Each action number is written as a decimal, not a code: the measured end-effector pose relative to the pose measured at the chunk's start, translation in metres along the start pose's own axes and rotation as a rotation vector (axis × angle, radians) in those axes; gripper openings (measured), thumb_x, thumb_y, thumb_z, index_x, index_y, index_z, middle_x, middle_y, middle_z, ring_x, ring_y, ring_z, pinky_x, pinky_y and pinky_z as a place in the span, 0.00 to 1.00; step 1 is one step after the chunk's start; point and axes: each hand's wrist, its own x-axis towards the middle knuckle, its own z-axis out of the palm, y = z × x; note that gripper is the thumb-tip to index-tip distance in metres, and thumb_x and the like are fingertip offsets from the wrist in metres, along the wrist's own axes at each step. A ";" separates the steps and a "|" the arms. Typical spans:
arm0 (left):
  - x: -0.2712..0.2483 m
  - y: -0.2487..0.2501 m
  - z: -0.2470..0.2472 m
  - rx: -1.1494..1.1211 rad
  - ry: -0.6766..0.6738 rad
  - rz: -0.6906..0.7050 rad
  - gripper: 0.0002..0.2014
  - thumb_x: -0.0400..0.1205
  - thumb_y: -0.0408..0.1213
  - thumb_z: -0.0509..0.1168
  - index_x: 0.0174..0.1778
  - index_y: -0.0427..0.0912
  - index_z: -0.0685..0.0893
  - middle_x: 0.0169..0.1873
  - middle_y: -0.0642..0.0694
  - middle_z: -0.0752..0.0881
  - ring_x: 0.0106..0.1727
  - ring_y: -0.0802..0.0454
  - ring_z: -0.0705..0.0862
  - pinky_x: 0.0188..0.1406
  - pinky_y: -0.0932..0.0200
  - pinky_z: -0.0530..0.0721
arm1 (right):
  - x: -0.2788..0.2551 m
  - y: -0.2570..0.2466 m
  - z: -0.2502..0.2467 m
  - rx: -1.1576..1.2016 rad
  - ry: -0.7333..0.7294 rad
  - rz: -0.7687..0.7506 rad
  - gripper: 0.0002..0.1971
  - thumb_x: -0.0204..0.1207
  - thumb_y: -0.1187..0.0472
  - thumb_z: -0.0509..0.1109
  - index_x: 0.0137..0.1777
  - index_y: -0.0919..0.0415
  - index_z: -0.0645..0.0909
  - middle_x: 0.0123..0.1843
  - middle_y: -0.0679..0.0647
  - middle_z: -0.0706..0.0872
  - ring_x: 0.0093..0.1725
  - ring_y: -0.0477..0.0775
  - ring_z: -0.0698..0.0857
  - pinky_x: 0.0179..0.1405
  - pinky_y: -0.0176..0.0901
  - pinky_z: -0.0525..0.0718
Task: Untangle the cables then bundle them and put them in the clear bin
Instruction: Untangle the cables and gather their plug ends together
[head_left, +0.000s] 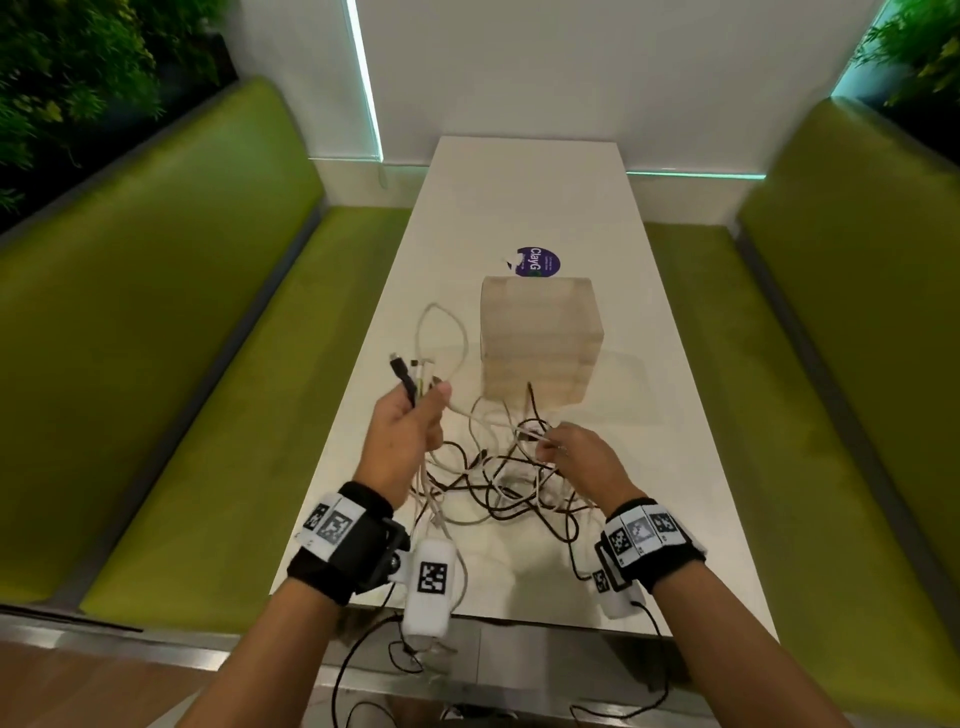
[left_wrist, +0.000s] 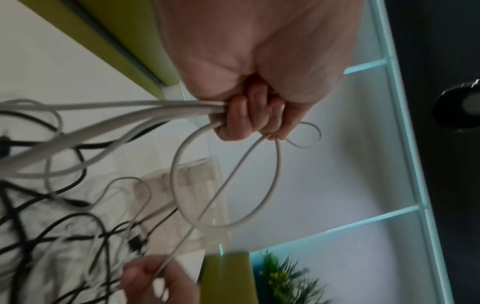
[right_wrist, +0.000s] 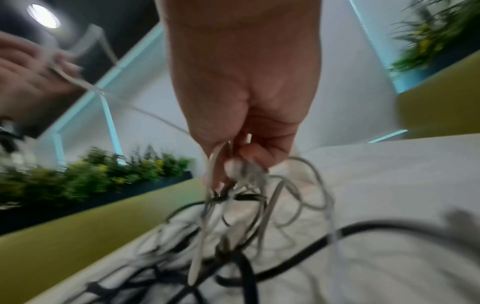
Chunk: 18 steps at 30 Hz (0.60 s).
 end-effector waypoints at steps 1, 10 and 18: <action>0.001 0.007 -0.007 -0.049 0.023 0.018 0.12 0.84 0.31 0.62 0.34 0.43 0.73 0.22 0.55 0.64 0.21 0.59 0.60 0.20 0.67 0.63 | 0.001 0.007 0.000 0.002 0.016 0.028 0.06 0.76 0.61 0.68 0.42 0.55 0.87 0.45 0.52 0.84 0.48 0.54 0.83 0.49 0.49 0.79; -0.004 0.019 -0.037 -0.155 0.139 0.077 0.13 0.85 0.30 0.60 0.35 0.46 0.71 0.23 0.54 0.61 0.23 0.58 0.58 0.21 0.66 0.60 | 0.007 0.024 -0.004 -0.004 0.088 0.082 0.08 0.79 0.57 0.67 0.45 0.54 0.88 0.42 0.48 0.80 0.47 0.53 0.81 0.42 0.44 0.73; -0.008 0.004 -0.024 0.129 0.118 0.039 0.14 0.85 0.35 0.62 0.32 0.46 0.72 0.23 0.55 0.66 0.23 0.59 0.62 0.23 0.62 0.65 | 0.004 0.010 -0.002 0.027 0.081 -0.048 0.09 0.79 0.58 0.66 0.51 0.50 0.89 0.46 0.46 0.84 0.49 0.50 0.83 0.46 0.45 0.78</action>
